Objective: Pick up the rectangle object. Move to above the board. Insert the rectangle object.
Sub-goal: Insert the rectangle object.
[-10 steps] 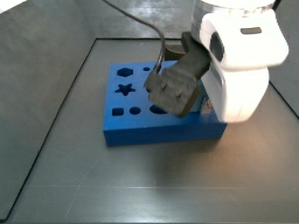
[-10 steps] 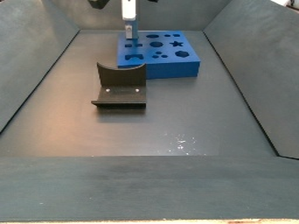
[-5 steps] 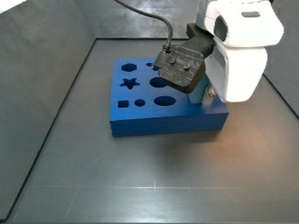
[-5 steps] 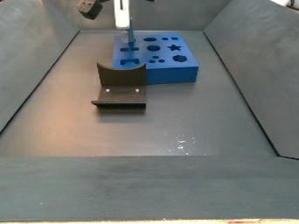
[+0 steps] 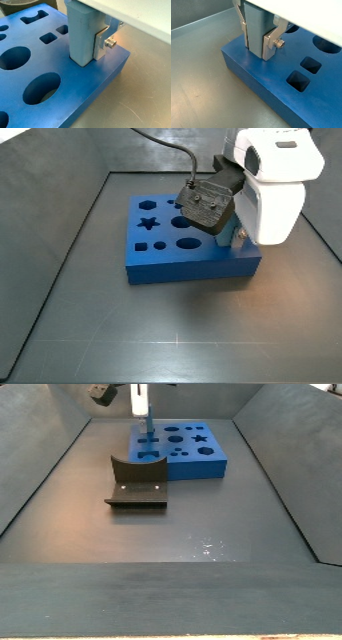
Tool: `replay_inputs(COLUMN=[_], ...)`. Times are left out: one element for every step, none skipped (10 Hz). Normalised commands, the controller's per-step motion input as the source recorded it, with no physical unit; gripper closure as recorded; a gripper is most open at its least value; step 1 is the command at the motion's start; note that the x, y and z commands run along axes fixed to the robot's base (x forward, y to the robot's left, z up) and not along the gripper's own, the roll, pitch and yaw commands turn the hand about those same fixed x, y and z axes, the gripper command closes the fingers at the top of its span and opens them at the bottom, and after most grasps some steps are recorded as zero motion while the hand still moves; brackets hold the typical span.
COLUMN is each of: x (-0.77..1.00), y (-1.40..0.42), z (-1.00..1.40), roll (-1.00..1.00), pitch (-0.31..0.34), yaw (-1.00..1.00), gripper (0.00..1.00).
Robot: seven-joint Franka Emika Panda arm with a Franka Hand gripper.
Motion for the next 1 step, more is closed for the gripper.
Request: replay_inputs(x=[0.0], y=[0.0], z=[0.0], roll=[0.0], pitch=[0.0], yaw=[0.0], gripper=[1.0])
